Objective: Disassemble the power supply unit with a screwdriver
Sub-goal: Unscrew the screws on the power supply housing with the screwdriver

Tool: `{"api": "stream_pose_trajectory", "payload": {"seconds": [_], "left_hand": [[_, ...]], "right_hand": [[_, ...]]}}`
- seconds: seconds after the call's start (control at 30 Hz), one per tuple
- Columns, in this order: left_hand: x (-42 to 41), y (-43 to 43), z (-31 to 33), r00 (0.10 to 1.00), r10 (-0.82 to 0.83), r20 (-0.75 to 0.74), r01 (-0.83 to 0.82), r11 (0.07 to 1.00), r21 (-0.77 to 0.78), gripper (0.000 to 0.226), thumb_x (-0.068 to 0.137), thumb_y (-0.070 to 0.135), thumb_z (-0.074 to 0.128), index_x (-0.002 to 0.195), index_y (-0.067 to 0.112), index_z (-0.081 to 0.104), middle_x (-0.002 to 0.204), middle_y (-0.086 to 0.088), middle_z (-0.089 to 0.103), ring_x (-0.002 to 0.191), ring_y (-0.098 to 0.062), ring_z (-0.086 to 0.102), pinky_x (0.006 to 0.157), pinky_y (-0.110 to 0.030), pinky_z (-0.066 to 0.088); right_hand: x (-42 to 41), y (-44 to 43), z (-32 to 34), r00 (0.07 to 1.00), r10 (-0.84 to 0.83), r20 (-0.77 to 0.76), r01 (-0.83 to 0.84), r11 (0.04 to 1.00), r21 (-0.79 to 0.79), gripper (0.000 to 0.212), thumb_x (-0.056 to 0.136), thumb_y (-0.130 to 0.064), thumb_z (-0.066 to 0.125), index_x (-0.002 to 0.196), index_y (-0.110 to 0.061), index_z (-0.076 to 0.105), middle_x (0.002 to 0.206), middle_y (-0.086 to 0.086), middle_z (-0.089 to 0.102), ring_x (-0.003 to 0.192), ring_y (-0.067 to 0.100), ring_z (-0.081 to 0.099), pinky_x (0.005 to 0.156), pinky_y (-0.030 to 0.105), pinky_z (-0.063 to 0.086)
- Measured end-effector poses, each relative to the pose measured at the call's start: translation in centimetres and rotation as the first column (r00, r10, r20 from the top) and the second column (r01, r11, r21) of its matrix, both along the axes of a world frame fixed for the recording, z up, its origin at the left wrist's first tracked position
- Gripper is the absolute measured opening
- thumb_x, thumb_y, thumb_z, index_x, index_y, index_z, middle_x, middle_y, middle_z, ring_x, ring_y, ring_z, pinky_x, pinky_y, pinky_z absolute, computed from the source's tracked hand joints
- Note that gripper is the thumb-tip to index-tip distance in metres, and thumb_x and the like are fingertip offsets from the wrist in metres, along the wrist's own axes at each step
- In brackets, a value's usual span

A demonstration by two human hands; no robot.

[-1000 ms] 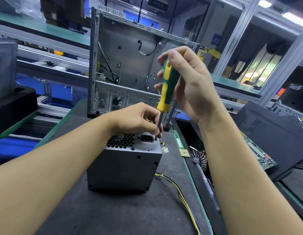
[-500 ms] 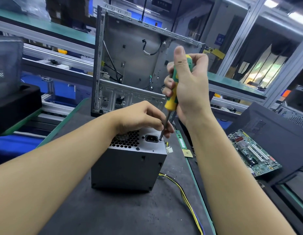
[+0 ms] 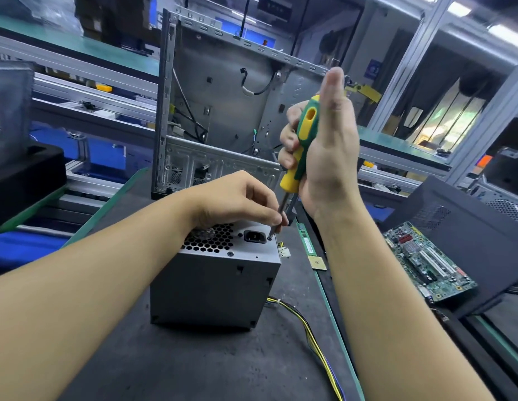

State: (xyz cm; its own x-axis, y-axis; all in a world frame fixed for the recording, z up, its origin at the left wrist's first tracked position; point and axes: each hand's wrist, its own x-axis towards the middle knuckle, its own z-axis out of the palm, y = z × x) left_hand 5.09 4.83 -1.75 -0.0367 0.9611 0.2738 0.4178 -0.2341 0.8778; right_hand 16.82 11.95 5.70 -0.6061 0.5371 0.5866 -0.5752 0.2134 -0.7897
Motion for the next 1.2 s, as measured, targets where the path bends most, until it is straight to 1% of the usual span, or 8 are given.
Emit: {"api": "stream_pose_trajectory", "payload": {"seconds": [0.13, 0.27, 0.37, 0.47, 0.7, 0.83, 1.03, 1.2], "left_hand": [[0.0, 0.0, -0.1, 0.998, 0.052, -0.022, -0.051, 0.999, 0.016, 0.017, 0.077, 0.033, 0.080, 0.065, 0.023, 0.073, 0.089, -0.018, 0.075, 0.106, -0.050, 0.064, 0.092, -0.063, 0.048], [-0.3, 0.2, -0.2, 0.997, 0.057, -0.043, -0.057, 0.998, -0.003, 0.021, 0.082, 0.033, 0.082, 0.067, 0.022, 0.071, 0.091, -0.032, 0.068, 0.072, -0.037, 0.056, 0.065, -0.035, 0.042], [-0.2, 0.6, -0.3, 0.994, 0.026, 0.102, -0.025, 1.000, -0.012, 0.009, 0.082, 0.016, 0.063, 0.080, 0.015, 0.072, 0.093, -0.015, 0.075, 0.092, -0.036, 0.070, 0.073, -0.029, 0.054], [-0.3, 0.9, -0.2, 0.965, 0.118, 0.236, -0.119, 0.993, -0.010, 0.035, 0.071, 0.009, 0.043, 0.091, -0.001, 0.070, 0.095, -0.017, 0.074, 0.093, -0.030, 0.073, 0.076, -0.029, 0.057], [0.7, 1.7, -1.0, 0.665, 0.490, -0.563, -0.584, 0.811, 0.016, 0.025, 0.086, 0.022, 0.050, 0.069, 0.016, 0.066, 0.060, 0.005, 0.061, 0.070, -0.022, 0.063, 0.060, -0.028, 0.052], [0.3, 2.1, -1.1, 0.691, 0.462, -0.557, -0.579, 0.814, -0.043, 0.026, 0.086, 0.022, 0.049, 0.079, 0.007, 0.069, 0.072, -0.006, 0.068, 0.072, -0.025, 0.052, 0.089, -0.047, 0.057], [0.4, 1.8, -0.9, 0.694, 0.460, -0.553, -0.570, 0.821, -0.032, 0.025, 0.088, 0.021, 0.049, 0.079, 0.011, 0.070, 0.076, -0.005, 0.068, 0.073, -0.026, 0.054, 0.077, -0.043, 0.058], [0.7, 1.6, -0.8, 0.743, 0.431, -0.513, -0.513, 0.858, -0.022, 0.025, 0.088, 0.019, 0.049, 0.071, 0.015, 0.066, 0.061, 0.006, 0.059, 0.058, -0.016, 0.046, 0.054, -0.025, 0.041]], "right_hand": [[0.5, 0.9, 0.2, 1.000, -0.023, 0.008, 0.024, 1.000, -0.005, 0.027, 0.099, -0.035, 0.056, 0.093, -0.012, 0.044, 0.072, -0.003, 0.058, 0.061, 0.014, 0.055, 0.052, 0.031, 0.048], [1.3, 1.7, 0.7, 0.992, 0.072, 0.102, -0.070, 0.997, -0.023, 0.027, 0.100, -0.030, 0.048, 0.094, -0.009, 0.064, 0.080, 0.001, 0.059, 0.071, 0.017, 0.059, 0.068, 0.037, 0.055], [1.1, 1.2, 0.8, 0.988, 0.127, 0.084, -0.118, 0.987, -0.107, 0.027, 0.101, -0.028, 0.037, 0.102, -0.008, 0.056, 0.077, 0.001, 0.055, 0.058, 0.017, 0.049, 0.054, 0.031, 0.044], [0.5, 0.6, 0.6, 0.992, 0.115, 0.060, -0.107, 0.988, -0.115, 0.022, 0.099, -0.033, 0.043, 0.098, -0.011, 0.043, 0.074, 0.001, 0.052, 0.051, 0.014, 0.040, 0.048, 0.026, 0.035], [0.3, 0.6, 0.8, 0.993, 0.062, 0.100, -0.058, 0.997, -0.043, 0.023, 0.099, -0.034, 0.056, 0.090, -0.013, 0.056, 0.086, 0.003, 0.061, 0.070, 0.017, 0.060, 0.059, 0.032, 0.051], [0.7, 0.8, 1.4, 0.983, 0.140, 0.122, -0.121, 0.981, -0.150, 0.028, 0.101, -0.028, 0.046, 0.094, -0.010, 0.067, 0.076, 0.000, 0.056, 0.059, 0.015, 0.051, 0.057, 0.030, 0.046], [-0.3, 0.0, 1.0, 0.989, 0.076, 0.123, -0.074, 0.997, -0.026, 0.024, 0.100, -0.040, 0.051, 0.089, -0.020, 0.042, 0.066, -0.004, 0.049, 0.044, 0.011, 0.034, 0.043, 0.022, 0.031], [0.1, 1.7, 0.9, 0.878, 0.464, 0.114, -0.467, 0.884, -0.002, 0.024, 0.093, -0.026, 0.059, 0.081, -0.020, 0.039, 0.063, -0.007, 0.048, 0.043, 0.008, 0.036, 0.041, 0.020, 0.033]]}}
